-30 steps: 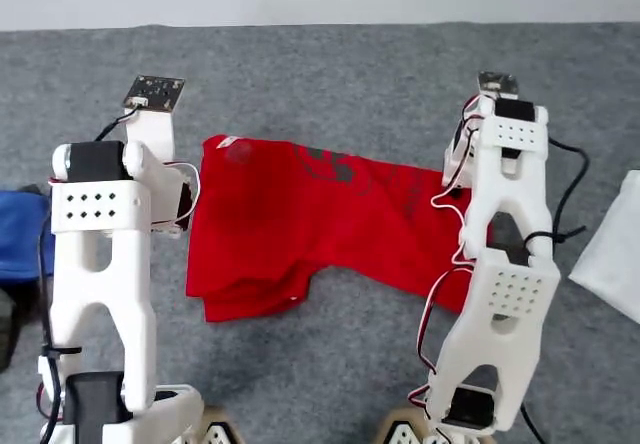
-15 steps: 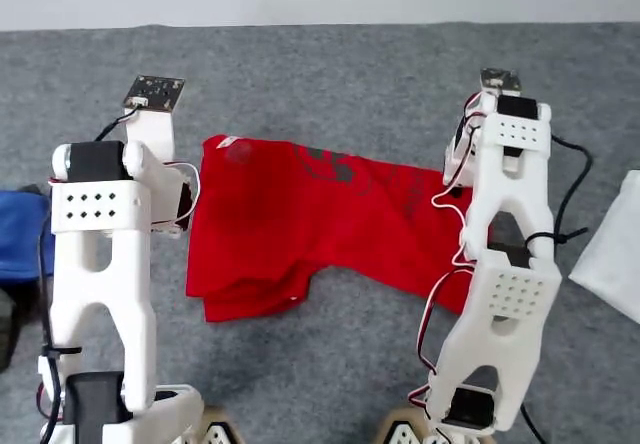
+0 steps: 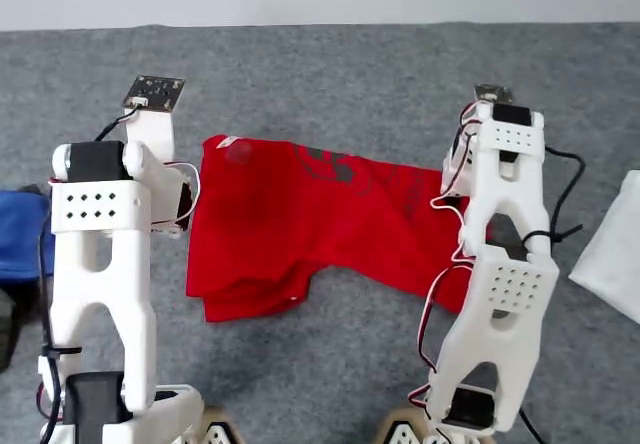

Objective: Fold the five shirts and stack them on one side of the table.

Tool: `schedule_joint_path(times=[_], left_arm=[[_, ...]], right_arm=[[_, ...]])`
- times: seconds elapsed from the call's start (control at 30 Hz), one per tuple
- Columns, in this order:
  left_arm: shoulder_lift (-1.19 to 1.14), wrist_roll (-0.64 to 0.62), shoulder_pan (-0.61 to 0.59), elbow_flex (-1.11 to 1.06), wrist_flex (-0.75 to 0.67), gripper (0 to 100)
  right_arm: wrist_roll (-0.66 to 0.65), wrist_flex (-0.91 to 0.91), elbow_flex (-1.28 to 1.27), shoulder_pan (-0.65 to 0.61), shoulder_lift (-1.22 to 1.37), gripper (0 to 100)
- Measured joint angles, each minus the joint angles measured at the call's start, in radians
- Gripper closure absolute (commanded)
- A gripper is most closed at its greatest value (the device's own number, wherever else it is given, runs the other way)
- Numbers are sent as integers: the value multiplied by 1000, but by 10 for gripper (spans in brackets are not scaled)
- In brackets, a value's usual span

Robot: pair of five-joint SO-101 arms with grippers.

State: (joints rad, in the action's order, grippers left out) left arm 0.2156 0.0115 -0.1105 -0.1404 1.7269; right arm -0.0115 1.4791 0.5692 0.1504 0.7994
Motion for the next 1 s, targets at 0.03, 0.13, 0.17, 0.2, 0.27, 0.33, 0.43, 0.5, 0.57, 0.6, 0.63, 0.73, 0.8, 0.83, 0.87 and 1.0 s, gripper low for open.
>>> schedule_joint_path(times=[0.03, 0.13, 0.17, 0.2, 0.27, 0.33, 0.43, 0.5, 0.57, 0.6, 0.63, 0.73, 0.8, 0.83, 0.87, 1.0], left_arm=[[0, 0, 0, 0, 0, 994], [0, 0, 0, 0, 0, 994], [0, 0, 0, 0, 0, 994], [0, 0, 0, 0, 0, 994], [0, 0, 0, 0, 0, 994], [0, 0, 0, 0, 0, 994], [0, 0, 0, 0, 0, 994], [0, 0, 0, 0, 0, 994], [0, 0, 0, 0, 0, 994], [0, 0, 0, 0, 0, 994], [0, 0, 0, 0, 0, 994], [0, 0, 0, 0, 0, 994], [0, 0, 0, -11, 0, 994], [0, 0, 0, -21, 0, 994], [0, 0, 0, -29, 0, 994], [0, 0, 0, -38, 0, 994]], right_arm=[[0, -2, 0, 9, 0, 942], [0, -2, 0, 20, 3, 945], [0, -2, 0, 23, 3, 945], [0, -2, 5, 23, 3, 946], [0, 3, 17, 23, 5, 946], [0, 5, 23, 23, 5, 950], [0, 5, 25, 23, 5, 991], [0, 5, 25, 25, 3, 988], [0, 5, 25, 28, 3, 988], [0, 5, 25, 28, -3, 988], [0, 6, 25, 29, -9, 988], [0, 6, 25, 31, -32, 988], [0, -3, 25, 31, -40, 988], [0, -9, 25, 31, -40, 988], [0, -17, 25, 31, -40, 988], [0, -57, 25, 37, -40, 988]])
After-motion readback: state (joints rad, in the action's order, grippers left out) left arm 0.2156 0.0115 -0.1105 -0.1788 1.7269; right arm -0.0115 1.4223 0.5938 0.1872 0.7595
